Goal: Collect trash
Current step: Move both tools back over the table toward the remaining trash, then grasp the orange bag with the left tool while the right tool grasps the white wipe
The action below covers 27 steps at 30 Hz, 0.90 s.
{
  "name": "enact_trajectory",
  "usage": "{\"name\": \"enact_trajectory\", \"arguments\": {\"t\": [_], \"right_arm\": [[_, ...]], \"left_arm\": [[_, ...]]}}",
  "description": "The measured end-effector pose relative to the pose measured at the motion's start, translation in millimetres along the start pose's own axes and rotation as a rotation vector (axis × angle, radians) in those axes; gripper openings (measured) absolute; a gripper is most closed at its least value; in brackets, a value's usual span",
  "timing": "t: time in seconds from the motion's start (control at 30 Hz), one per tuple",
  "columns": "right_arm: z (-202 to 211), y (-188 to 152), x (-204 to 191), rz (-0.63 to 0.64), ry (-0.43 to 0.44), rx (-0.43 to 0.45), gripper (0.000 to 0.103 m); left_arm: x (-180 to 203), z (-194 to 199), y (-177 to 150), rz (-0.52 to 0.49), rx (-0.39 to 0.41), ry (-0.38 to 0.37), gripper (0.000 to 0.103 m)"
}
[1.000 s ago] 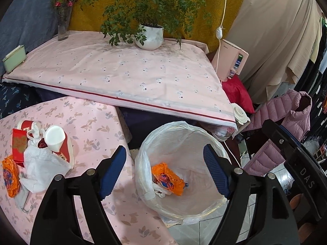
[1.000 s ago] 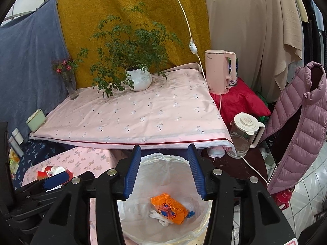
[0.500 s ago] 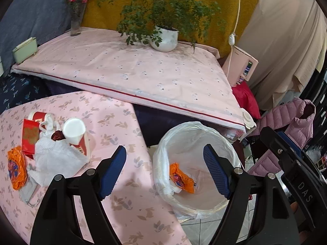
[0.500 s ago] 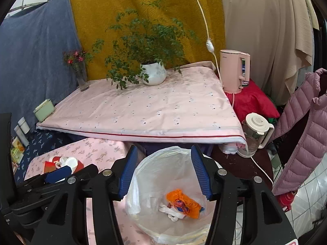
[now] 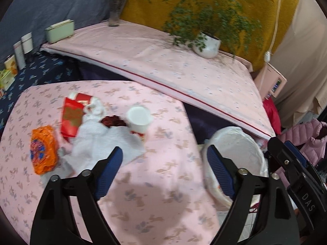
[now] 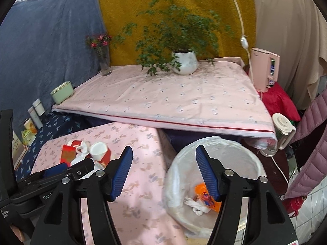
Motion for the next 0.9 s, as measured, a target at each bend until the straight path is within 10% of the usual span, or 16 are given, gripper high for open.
{"name": "enact_trajectory", "arguments": {"t": [0.57,0.9], "right_arm": [[-60,-70,-113,0.084,0.152,-0.217,0.068],[-115,-110,-161,0.112,0.179,-0.348,0.07]], "left_arm": [[-176,4,-69,0.187,-0.088,0.323,0.09],[-248,-6,-101,0.305,-0.143,0.343,0.09]]}}
Point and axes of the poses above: each gripper's, at about its wrist camera, not at the fingertips, and z roughly against the way its jaws point, x to its right, y to its top, the point moved 1 cm from there along -z, roughly the way its jaws point, and after that the axes turned 9 degrees about -z, right-handed, at the moved point
